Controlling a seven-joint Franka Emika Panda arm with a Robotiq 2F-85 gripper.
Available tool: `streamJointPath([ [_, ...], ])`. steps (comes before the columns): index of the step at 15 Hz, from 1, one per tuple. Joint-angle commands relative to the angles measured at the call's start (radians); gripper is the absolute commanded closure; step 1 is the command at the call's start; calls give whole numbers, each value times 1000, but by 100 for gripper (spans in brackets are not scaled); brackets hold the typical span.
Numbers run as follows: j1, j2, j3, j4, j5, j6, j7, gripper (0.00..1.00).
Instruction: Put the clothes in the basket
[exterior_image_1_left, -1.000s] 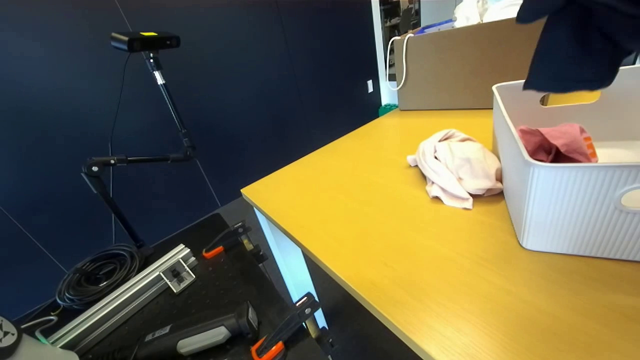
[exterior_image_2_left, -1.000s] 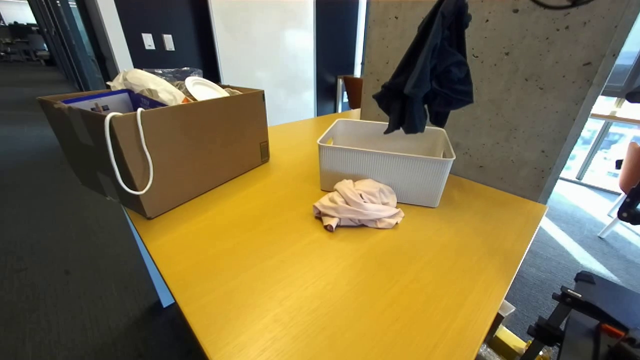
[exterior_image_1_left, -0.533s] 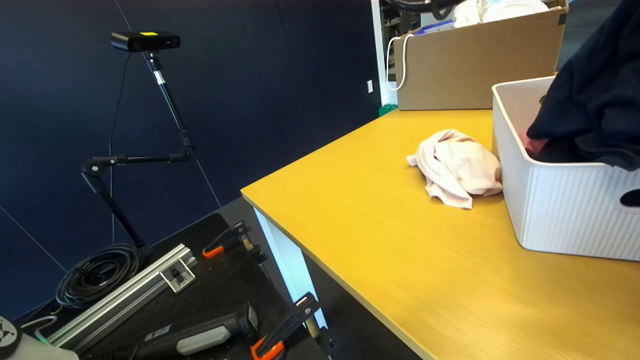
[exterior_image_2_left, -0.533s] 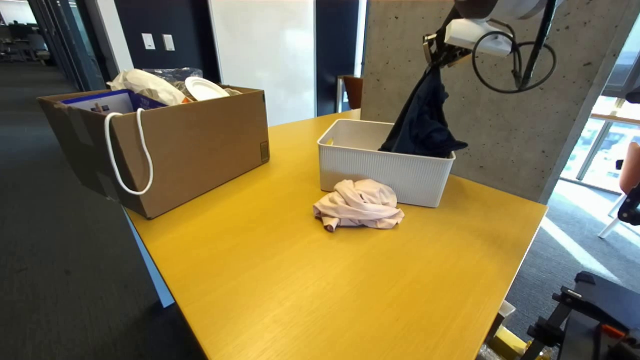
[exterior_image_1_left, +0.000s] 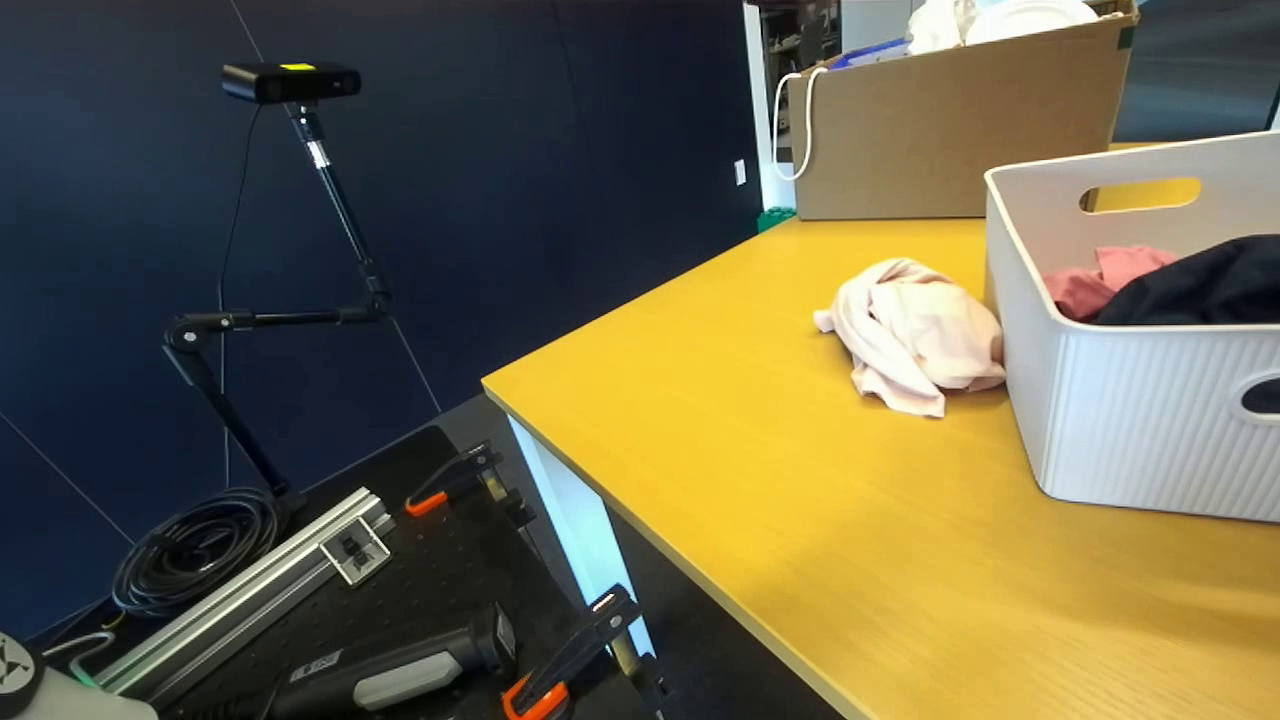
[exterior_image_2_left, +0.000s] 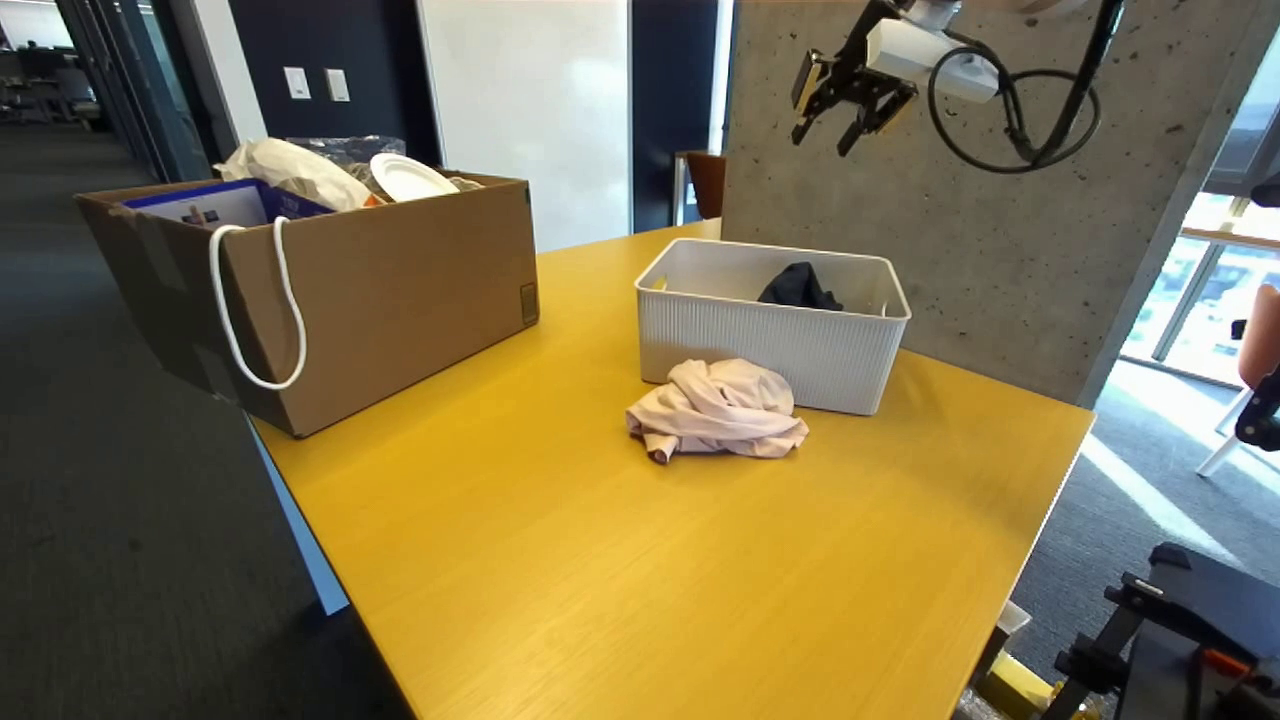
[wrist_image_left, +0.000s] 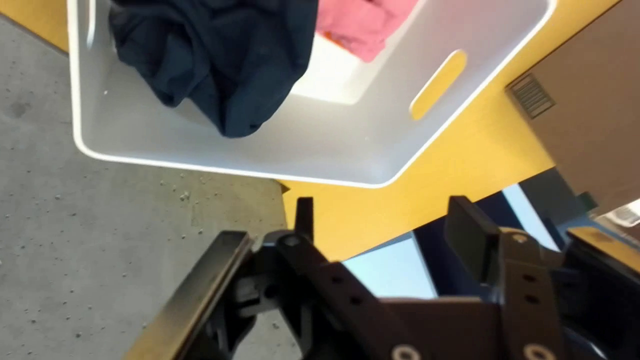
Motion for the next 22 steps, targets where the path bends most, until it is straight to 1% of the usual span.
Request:
streamJointPath([
  [1,-21,-144,122,-142,11,-135,-47,1],
  [4,-26,-115,194,-141,63,-253,-54,0],
  [8,-27,12,241,-115,97,-324,-65,0],
  [10,-20,76,250,-109,96,-339,-62,0],
  [13,-11,185,243,-72,68,-304,-52,0],
  [15,-8,248,239,-44,44,-261,-81,0],
  [17,3,283,228,-29,4,-237,-95,0],
  [20,3,347,216,28,-57,-229,-122,0],
  [22,11,382,201,48,-104,-184,-146,0],
])
